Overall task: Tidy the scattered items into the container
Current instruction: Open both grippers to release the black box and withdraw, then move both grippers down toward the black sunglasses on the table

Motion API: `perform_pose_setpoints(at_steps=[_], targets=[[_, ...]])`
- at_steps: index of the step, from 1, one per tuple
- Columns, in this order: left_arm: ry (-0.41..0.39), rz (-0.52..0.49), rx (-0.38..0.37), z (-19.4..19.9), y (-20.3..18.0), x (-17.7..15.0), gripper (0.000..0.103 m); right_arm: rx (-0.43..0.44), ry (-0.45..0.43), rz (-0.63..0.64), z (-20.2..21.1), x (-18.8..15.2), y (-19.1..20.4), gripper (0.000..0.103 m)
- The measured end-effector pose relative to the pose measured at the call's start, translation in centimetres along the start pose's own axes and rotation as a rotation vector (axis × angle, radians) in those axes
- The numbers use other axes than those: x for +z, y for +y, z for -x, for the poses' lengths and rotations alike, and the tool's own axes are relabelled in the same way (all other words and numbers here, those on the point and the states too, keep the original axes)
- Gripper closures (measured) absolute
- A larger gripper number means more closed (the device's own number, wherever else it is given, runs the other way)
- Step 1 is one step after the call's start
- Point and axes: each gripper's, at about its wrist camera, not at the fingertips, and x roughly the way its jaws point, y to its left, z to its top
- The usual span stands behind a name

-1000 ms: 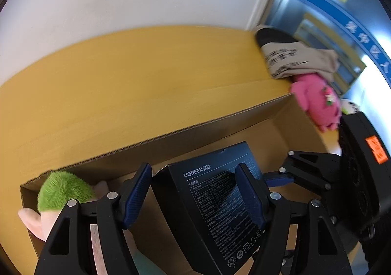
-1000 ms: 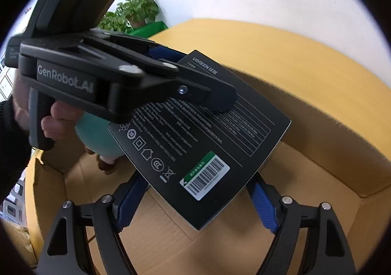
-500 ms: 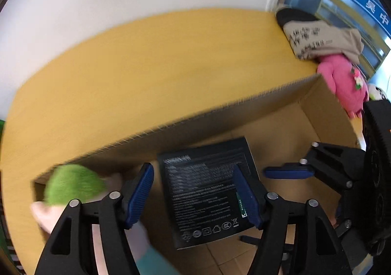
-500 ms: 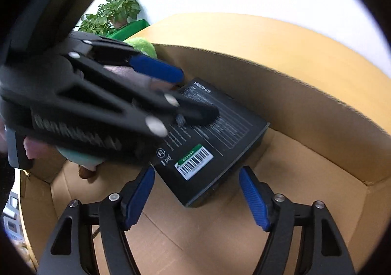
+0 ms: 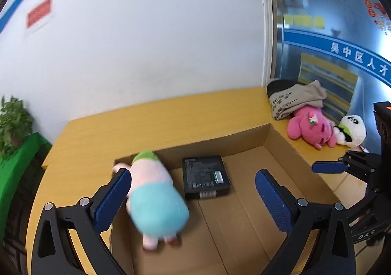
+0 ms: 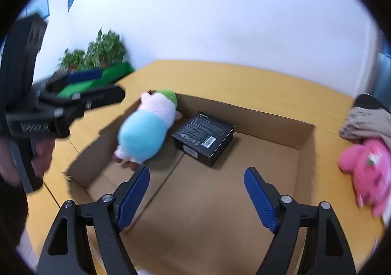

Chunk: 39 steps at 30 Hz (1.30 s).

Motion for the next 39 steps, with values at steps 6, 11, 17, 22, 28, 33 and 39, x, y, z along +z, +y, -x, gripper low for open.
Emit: perform_pose_setpoints(at_steps=[6, 11, 17, 22, 28, 33, 39], targets=[[-0.055, 0.030, 0.005, 6.7, -1.9, -4.3, 0.000, -0.098, -0.023, -0.076, 3.4, -6.2, 4.7, 0.023], [-0.048, 0.064, -0.004, 9.6, -3.2, -7.1, 0.000, -0.110, -0.030, -0.141, 5.3, -9.1, 5.6, 0.023], [-0.050, 0.065, -0.013, 11.4, -4.7, -8.8, 0.000, -0.123, -0.031, -0.142, 7.2, -10.7, 6.0, 0.023], [-0.063, 0.073, -0.030, 12.3, -5.6, -9.2, 0.000, -0.140, -0.037, -0.151, 8.2, -11.2, 6.2, 0.023], [-0.053, 0.060, -0.039, 12.3, -6.3, -9.8, 0.000, -0.157, -0.030, -0.158, 8.3, -11.7, 6.0, 0.023], [-0.041, 0.069, -0.040, 12.0, -6.2, -10.4, 0.000, -0.167, -0.026, -0.161, 8.1, -11.8, 6.0, 0.023], [-0.019, 0.087, -0.030, 11.3, -5.7, -11.3, 0.000, -0.171, -0.019, -0.150, 7.6, -12.0, 6.5, 0.023]])
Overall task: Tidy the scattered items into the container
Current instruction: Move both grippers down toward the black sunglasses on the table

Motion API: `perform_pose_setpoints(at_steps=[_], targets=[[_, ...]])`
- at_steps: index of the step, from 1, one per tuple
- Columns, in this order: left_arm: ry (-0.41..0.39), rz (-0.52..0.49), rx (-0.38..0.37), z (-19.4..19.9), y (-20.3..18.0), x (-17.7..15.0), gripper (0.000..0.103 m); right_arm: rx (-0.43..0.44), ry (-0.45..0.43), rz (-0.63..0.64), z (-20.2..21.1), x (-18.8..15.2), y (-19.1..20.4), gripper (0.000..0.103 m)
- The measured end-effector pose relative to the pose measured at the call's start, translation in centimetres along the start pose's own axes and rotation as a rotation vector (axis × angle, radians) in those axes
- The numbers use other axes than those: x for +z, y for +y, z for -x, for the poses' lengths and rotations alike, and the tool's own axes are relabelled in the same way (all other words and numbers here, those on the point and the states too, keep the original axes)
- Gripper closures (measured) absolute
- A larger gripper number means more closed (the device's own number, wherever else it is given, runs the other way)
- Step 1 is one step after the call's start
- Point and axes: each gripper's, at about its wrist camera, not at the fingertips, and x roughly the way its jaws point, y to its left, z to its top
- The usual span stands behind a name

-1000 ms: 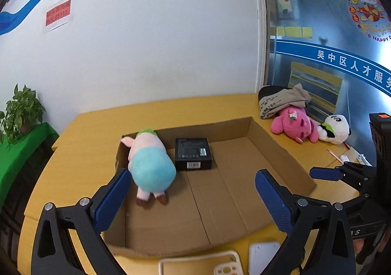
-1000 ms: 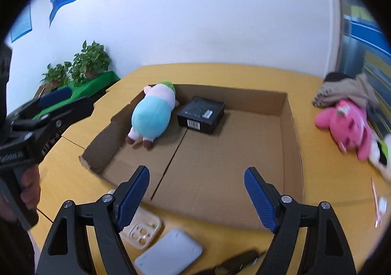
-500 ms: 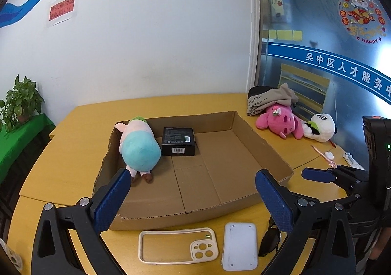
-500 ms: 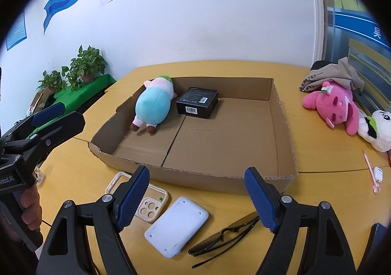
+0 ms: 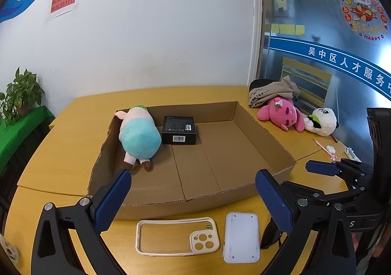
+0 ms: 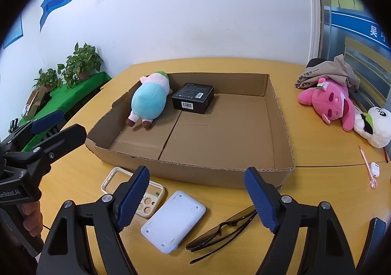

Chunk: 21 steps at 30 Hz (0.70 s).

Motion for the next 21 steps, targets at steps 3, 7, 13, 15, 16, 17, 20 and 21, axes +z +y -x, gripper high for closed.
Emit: perform_pose_setpoints(at_steps=[3, 7, 13, 15, 16, 17, 20, 21], targets=[[0.007, 0.014, 0.004, -0.3, 0.5, -0.3, 0.000, 0.001, 0.005, 0.002, -0.3, -0.1, 0.2, 0.023], [0.021, 0.028, 0.005, -0.6, 0.9, -0.7, 0.000, 0.001, 0.012, 0.001, -0.6, -0.2, 0.3, 0.023], [0.032, 0.030, -0.003, -0.9, 0.8, -1.2, 0.000, -0.001, 0.020, 0.003, -0.7, -0.5, 0.4, 0.023], [0.037, 0.031, -0.005, -1.0, 0.7, -1.4, 0.000, -0.003, 0.023, 0.001, -0.8, -0.6, 0.4, 0.023], [0.040, 0.031, -0.006, -1.0, 0.6, -1.5, 0.000, -0.002, 0.023, -0.002, -0.8, -0.7, 0.3, 0.023], [0.041, 0.027, -0.006, -1.0, 0.6, -1.6, 0.000, -0.002, 0.024, -0.005, -0.8, -0.7, 0.3, 0.023], [0.046, 0.017, -0.003, -1.1, 0.4, -1.7, 0.000, -0.002, 0.027, -0.010, -0.9, -0.8, 0.2, 0.023], [0.047, 0.017, -0.005, -1.1, 0.3, -1.8, 0.000, -0.002, 0.028, -0.010, -1.0, -0.8, 0.2, 0.023]])
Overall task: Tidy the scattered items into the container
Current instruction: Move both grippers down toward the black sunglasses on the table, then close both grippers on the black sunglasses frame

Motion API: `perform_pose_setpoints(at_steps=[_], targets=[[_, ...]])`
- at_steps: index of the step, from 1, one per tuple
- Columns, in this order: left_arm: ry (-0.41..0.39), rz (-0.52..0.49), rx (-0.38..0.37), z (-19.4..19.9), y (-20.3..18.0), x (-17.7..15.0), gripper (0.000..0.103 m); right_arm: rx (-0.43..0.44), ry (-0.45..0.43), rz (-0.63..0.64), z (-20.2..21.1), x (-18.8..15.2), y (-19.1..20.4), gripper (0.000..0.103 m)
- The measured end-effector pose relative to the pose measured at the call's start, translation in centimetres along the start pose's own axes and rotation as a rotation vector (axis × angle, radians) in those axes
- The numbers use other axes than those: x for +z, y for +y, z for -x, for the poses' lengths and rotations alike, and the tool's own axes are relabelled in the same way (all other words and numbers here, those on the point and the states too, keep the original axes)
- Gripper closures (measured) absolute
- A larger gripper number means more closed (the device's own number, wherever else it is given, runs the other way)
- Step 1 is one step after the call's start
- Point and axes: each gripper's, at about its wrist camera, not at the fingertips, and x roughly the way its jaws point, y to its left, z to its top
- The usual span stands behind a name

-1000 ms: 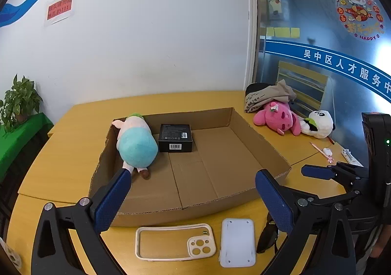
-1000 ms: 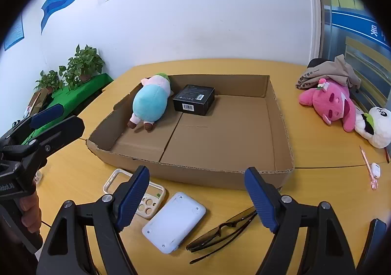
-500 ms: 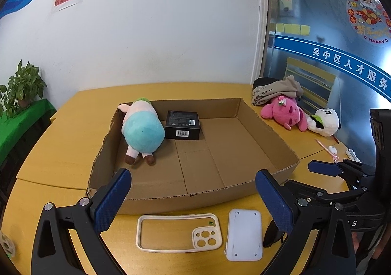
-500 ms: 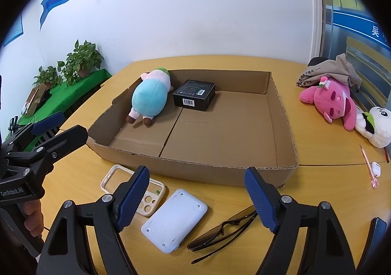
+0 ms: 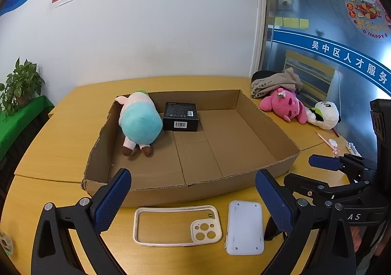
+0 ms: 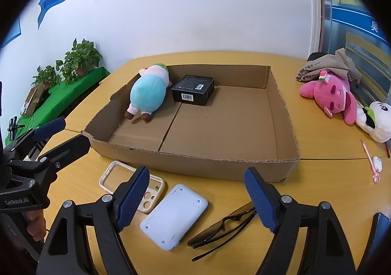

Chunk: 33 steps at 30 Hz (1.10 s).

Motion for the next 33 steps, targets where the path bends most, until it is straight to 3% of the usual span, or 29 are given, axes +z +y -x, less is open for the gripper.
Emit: perform_pose_setpoints(at_steps=[14, 23, 28, 33], targets=[[0.029, -0.002, -0.020, -0.4, -0.7, -1.1, 0.000, 0.005, 0.016, -0.010, -0.6, -0.3, -0.7, 0.023], [0.133, -0.070, -0.164, -2.4, -4.6, -3.6, 0.000, -0.047, 0.089, -0.159, -1.6, -3.2, -7.3, 0.023], [0.229, -0.142, -0.300, -4.8, -8.6, -5.6, 0.000, -0.005, 0.204, -0.291, -4.6, -5.9, -10.5, 0.023], [0.301, -0.232, -0.341, -7.1, -12.4, -7.4, 0.003, 0.035, 0.266, -0.346, -7.2, -6.7, -10.8, 0.023]])
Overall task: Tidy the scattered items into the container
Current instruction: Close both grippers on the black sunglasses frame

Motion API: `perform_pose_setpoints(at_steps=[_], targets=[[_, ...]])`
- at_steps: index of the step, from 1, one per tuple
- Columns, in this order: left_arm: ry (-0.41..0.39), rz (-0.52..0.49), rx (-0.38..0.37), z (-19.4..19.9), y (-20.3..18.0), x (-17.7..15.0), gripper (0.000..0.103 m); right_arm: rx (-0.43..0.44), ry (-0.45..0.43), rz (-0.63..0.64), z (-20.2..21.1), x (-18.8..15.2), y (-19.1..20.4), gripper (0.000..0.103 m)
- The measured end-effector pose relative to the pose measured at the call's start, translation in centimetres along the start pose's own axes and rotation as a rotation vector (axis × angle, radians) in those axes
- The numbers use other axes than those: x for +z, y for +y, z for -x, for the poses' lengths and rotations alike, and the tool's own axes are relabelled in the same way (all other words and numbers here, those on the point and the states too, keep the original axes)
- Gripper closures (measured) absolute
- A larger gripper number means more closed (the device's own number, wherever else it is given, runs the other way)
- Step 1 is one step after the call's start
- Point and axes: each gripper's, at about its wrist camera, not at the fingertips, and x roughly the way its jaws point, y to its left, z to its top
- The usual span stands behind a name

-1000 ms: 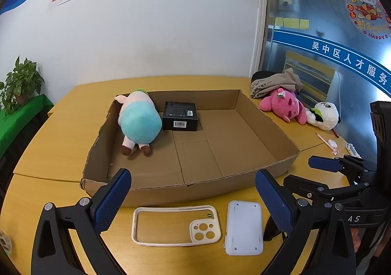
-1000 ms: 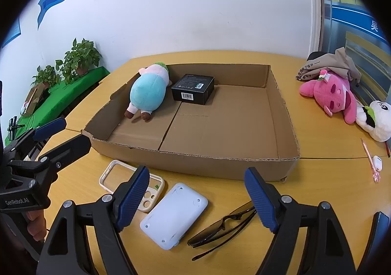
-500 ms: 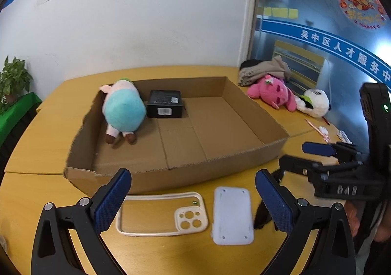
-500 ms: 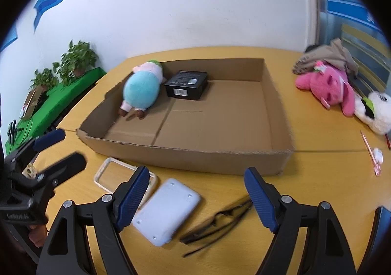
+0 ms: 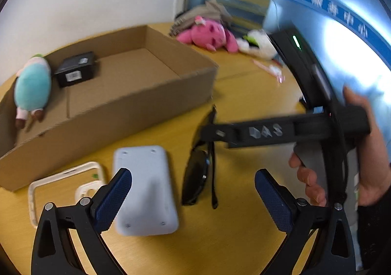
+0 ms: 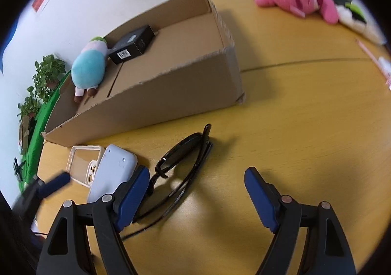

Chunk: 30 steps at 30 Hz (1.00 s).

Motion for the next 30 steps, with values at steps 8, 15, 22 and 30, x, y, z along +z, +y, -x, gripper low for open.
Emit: perform_pose_setpoints(at_steps=[8, 15, 22, 30], targets=[[0.141, -0.091, -0.028, -4.5, -2.9, 0.0, 0.037, -0.019, 0.048, 0.044, -2.2, 1.1, 1.0, 0.024], [0.179, -0.129, 0.037, -6.0, -4.2, -0.5, 0.066, -0.114, 0.022, 0.110, -2.6, 0.8, 1.2, 0.047], [0.177, -0.140, 0.049, -5.9, -5.2, -0.4, 0.076, -0.080, 0.013, 0.102, -2.3, 0.7, 1.0, 0.064], [0.114, -0.177, 0.091, -3.9, -6.8, -0.2, 0.077, -0.006, -0.020, 0.049, -0.2, 1.2, 1.0, 0.067]])
